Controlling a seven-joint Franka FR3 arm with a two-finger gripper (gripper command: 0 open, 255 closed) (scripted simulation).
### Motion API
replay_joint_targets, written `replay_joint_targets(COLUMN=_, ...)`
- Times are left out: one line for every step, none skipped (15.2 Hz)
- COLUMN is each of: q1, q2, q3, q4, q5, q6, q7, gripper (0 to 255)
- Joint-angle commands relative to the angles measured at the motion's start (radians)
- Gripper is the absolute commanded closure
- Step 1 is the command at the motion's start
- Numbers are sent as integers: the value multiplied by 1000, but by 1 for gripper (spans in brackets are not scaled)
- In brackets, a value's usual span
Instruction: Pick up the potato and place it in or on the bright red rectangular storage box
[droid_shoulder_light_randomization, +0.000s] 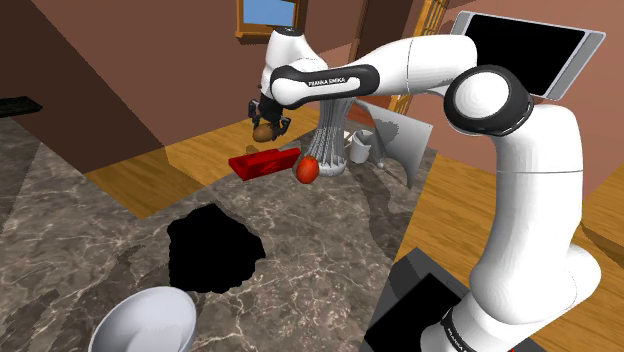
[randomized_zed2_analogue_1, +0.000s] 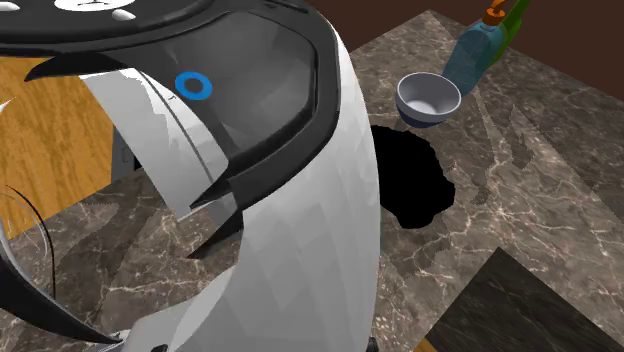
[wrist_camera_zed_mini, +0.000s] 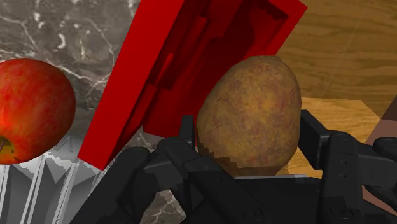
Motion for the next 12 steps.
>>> replay_joint_targets(q1=-1, q2=3, q3=-3, q4=-20, q5=-6, q6=22, q7=8, gripper=255)
replay_joint_targets(q1=-1, q2=6, q3=-6, q4=-28, q5=-10, q6=33, q7=11, gripper=255)
replay_joint_targets(q1=-1, q2=9, q3=-8, q4=-33, q5=-13, q6=40, q7=14, gripper=255)
replay_joint_targets(q1=-1, q2=9, q3=-8, q4=-33, q5=-13, q6=40, q7=14, gripper=255)
replay_joint_targets(q1=-1, q2=9, q3=-8, q4=-33, q5=-13, q6=40, q7=14, gripper=255)
replay_joint_targets(q1=-1, q2=9, q3=-8, q4=-33, q5=-13, q6=40, q7=14, gripper=255)
replay_joint_targets(q1=-1, q2=9, q3=-8, q4=-33, q5=-13, q6=40, q7=14, gripper=255)
replay_joint_targets(q1=-1, q2=9, q3=-8, q4=-33, q5=-13, q6=40, q7=14, gripper=255)
replay_joint_targets(q1=-1, q2=9, q3=-8, q4=-33, q5=-13, q6=40, q7=14, gripper=255)
replay_joint_targets(q1=-1, q2=9, q3=-8, q4=-33, q5=-13, q6=40, q7=14, gripper=255)
replay_joint_targets(q1=-1, q2=9, q3=-8, q4=-33, q5=-13, q6=40, q7=14, gripper=255)
replay_joint_targets(q1=-1, q2=9, q3=-8, q4=-33, q5=-13, q6=40, q7=14, gripper=0)
